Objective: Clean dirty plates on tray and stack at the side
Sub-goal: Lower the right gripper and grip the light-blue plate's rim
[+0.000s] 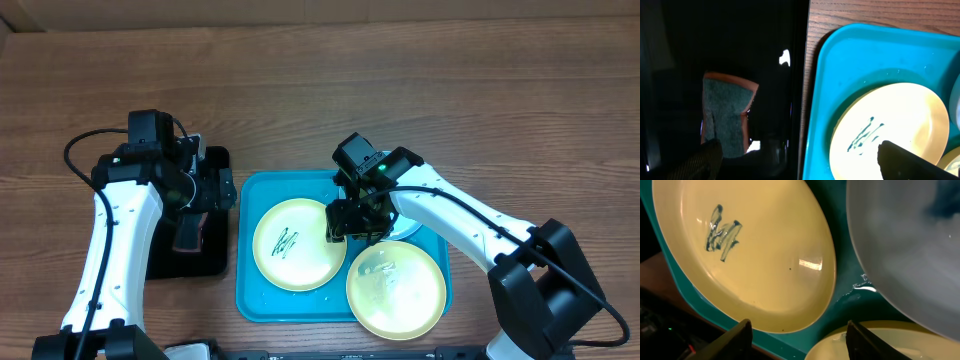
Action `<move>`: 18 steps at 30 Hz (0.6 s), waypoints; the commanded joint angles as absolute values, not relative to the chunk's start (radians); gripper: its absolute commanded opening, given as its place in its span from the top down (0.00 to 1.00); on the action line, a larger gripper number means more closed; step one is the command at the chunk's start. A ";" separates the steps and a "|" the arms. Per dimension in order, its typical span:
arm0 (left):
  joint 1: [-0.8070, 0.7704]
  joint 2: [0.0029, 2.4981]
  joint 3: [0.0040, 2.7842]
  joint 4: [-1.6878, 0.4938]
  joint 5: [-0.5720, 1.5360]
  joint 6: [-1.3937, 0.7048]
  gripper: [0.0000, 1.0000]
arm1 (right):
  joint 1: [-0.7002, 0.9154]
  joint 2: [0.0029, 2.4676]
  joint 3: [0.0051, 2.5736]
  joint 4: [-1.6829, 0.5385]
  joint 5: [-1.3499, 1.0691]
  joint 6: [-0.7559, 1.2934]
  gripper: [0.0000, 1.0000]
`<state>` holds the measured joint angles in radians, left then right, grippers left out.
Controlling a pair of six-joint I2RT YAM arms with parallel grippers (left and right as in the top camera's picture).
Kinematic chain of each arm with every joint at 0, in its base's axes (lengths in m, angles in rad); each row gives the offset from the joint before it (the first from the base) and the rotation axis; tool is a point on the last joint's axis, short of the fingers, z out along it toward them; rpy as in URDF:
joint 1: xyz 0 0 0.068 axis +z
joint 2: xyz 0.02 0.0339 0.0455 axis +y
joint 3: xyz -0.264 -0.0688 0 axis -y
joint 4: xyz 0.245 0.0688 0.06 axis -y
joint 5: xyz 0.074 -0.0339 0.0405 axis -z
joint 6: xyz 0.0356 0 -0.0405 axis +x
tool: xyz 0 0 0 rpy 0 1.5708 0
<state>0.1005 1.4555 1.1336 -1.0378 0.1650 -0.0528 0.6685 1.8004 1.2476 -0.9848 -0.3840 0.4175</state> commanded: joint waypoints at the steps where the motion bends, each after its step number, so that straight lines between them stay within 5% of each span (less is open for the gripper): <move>1: 0.104 1.451 1.132 -1.027 0.181 -0.060 0.00 | 0.674 1.798 1.250 -0.969 -0.414 0.475 0.40; 18: 0.104 1.451 1.132 -1.012 0.185 -0.060 0.00 | 0.674 1.811 1.165 -0.909 -0.364 0.580 0.46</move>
<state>0.1005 1.4555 1.1336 -1.0157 0.1654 -0.0528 0.6685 1.8023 1.1809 -0.9157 -0.3763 0.5552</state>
